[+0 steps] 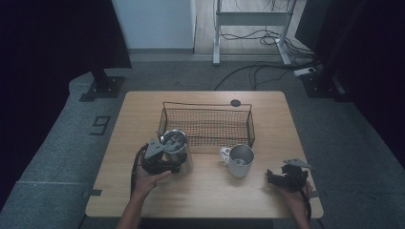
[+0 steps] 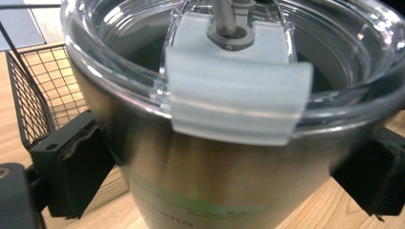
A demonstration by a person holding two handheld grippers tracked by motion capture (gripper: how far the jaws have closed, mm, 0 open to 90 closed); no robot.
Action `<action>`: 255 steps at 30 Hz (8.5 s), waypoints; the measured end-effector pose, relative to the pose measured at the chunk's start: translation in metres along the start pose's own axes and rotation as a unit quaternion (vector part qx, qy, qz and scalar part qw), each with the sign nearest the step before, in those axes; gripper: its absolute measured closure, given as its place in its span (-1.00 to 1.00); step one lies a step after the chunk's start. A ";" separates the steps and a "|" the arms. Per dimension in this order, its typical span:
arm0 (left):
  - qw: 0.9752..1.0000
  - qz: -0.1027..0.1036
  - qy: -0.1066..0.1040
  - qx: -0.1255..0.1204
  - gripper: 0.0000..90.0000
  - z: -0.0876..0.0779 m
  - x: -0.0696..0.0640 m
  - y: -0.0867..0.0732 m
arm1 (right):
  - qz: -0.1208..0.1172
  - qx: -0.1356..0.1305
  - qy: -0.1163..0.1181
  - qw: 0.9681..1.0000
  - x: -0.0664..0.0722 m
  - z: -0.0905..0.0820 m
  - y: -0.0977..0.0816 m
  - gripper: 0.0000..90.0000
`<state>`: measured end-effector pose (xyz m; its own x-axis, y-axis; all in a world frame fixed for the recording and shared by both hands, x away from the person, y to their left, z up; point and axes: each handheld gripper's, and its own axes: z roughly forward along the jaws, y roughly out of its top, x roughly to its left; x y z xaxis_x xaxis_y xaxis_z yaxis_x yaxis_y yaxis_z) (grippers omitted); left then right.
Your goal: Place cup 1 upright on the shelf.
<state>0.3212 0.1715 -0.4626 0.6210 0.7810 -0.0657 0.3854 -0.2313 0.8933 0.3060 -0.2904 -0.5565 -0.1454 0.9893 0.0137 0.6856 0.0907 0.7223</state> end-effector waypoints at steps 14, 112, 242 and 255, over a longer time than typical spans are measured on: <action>1.000 0.011 0.003 -0.012 -0.91 -0.009 -0.002 0.016 | 0.002 -0.001 -0.001 1.000 0.000 0.000 0.000 -0.92; 0.999 0.004 0.014 -0.048 -0.90 -0.011 0.018 0.075 | 0.007 -0.003 -0.006 1.000 -0.001 0.000 0.000 -0.88; 0.999 -0.012 0.048 -0.005 -0.90 0.086 0.059 0.113 | 0.007 -0.005 -0.008 1.000 -0.001 -0.001 0.000 -0.85; 0.999 -0.016 0.051 0.010 -0.90 0.097 0.061 0.101 | 0.007 -0.005 -0.008 1.000 -0.001 -0.001 0.000 -0.85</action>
<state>0.4649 0.1395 -0.4195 0.5367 0.8424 -0.0475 0.4178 -0.2164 0.8824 0.3053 -0.2917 -0.5562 -0.1231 0.9923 0.0130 0.6805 0.0749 0.7289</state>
